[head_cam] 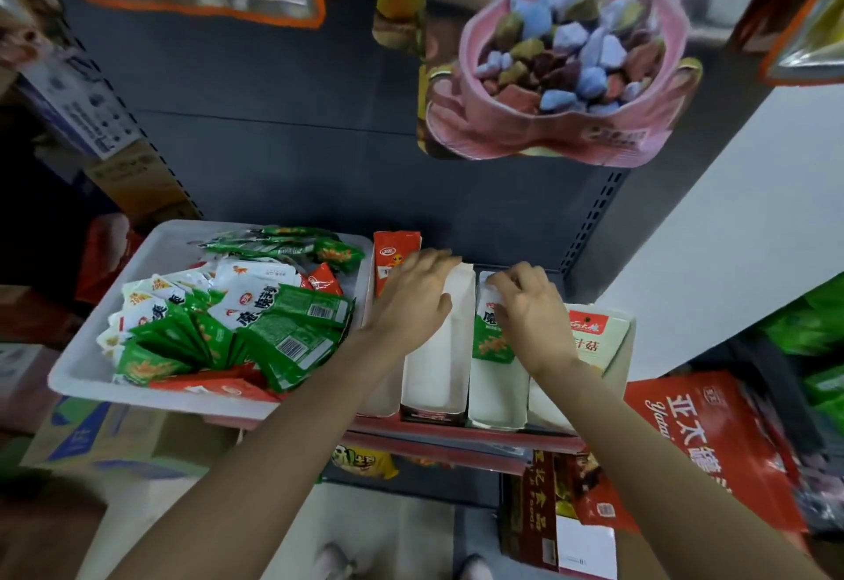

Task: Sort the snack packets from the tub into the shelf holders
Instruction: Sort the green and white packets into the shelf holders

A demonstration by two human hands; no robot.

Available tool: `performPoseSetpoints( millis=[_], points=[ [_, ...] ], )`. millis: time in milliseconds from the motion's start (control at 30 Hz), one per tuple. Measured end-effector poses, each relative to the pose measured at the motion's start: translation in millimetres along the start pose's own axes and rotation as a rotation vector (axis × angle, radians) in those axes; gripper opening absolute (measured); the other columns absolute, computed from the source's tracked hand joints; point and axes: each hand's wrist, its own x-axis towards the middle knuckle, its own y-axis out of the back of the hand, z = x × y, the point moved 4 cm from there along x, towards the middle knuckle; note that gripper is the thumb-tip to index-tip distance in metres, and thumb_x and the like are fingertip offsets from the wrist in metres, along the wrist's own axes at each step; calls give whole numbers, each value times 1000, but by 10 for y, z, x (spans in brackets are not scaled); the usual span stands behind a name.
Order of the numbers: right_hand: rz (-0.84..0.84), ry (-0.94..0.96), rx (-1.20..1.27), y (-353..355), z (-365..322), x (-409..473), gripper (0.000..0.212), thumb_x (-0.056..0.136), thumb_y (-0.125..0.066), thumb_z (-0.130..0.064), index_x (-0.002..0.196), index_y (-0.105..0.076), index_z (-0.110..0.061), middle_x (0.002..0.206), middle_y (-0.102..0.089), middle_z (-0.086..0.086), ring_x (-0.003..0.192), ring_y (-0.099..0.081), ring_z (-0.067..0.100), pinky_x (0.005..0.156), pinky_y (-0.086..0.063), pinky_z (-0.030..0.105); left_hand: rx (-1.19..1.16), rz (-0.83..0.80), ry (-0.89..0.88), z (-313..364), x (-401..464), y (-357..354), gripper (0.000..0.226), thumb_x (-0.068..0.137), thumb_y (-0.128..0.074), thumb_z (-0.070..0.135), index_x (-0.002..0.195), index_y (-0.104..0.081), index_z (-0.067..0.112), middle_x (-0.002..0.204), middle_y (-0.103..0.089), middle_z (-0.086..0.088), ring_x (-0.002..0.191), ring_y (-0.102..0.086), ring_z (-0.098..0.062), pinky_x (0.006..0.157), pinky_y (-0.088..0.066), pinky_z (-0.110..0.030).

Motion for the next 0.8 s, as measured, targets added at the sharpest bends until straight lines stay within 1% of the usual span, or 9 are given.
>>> performPoseSetpoints(
  millis=[100,200,267,333,433,533,633,700,800],
  points=[
    [-13,-60,260,-12,-202,-4,31,79,-66,-1,109,-64,-7,104,-56,11,96,-54,29,80,-50,39,-18,73,36,-148,-162,143,46,92,-48,13,137,-44,20,141,-44,3,130,-34,-15,106,-25,-28],
    [-93,-90,433,-86,-505,29,31,91,-55,-10,122,-57,-11,121,-52,7,116,-45,22,97,-38,29,-26,127,109,-417,-352,345,35,91,-49,12,125,-53,16,124,-55,-1,116,-45,-19,98,-37,-33],
    [-91,-40,491,-107,-779,91,31,90,-55,-8,120,-57,-12,119,-54,7,115,-47,22,96,-39,29,-19,137,170,-689,-468,488,31,91,-51,10,121,-56,13,121,-59,-6,113,-48,-23,95,-41,-36],
    [-113,-9,531,-134,-1068,174,32,89,-53,-7,120,-57,-12,117,-55,7,112,-49,22,92,-40,27,-16,112,251,-1016,-574,623,34,91,-50,7,124,-55,11,124,-58,-10,117,-48,-28,96,-42,-38],
    [-187,35,513,-244,-1504,310,37,92,-51,-12,129,-50,-13,129,-50,7,116,-49,22,95,-43,31,15,-54,327,-1514,-700,725,48,90,-50,3,137,-43,11,138,-46,-14,128,-39,-30,102,-35,-34],
    [-343,67,419,-426,-1883,438,50,94,-53,-22,140,-37,-15,136,-45,10,117,-50,27,95,-44,36,23,-269,327,-1869,-827,706,54,92,-51,7,143,-35,12,145,-38,-13,132,-36,-29,105,-31,-31],
    [-537,79,369,-654,-2154,537,69,90,-61,-26,147,-25,-13,141,-43,16,125,-46,33,98,-43,41,-3,-332,351,-2036,-911,718,50,93,-51,10,141,-37,9,144,-40,-13,131,-39,-29,105,-30,-31],
    [-607,71,340,-764,-2258,575,66,88,-64,-25,144,-31,-10,134,-51,17,122,-49,32,96,-44,38,-12,-328,331,-2110,-921,717,49,93,-53,10,140,-40,9,142,-43,-13,129,-41,-28,104,-32,-32],
    [-573,59,266,-794,-2313,596,48,88,-64,-24,131,-48,-11,116,-63,14,109,-58,31,87,-49,36,-66,-286,310,-2235,-946,702,43,89,-57,10,132,-50,12,134,-51,-10,122,-48,-28,100,-41,-36]
  ],
)
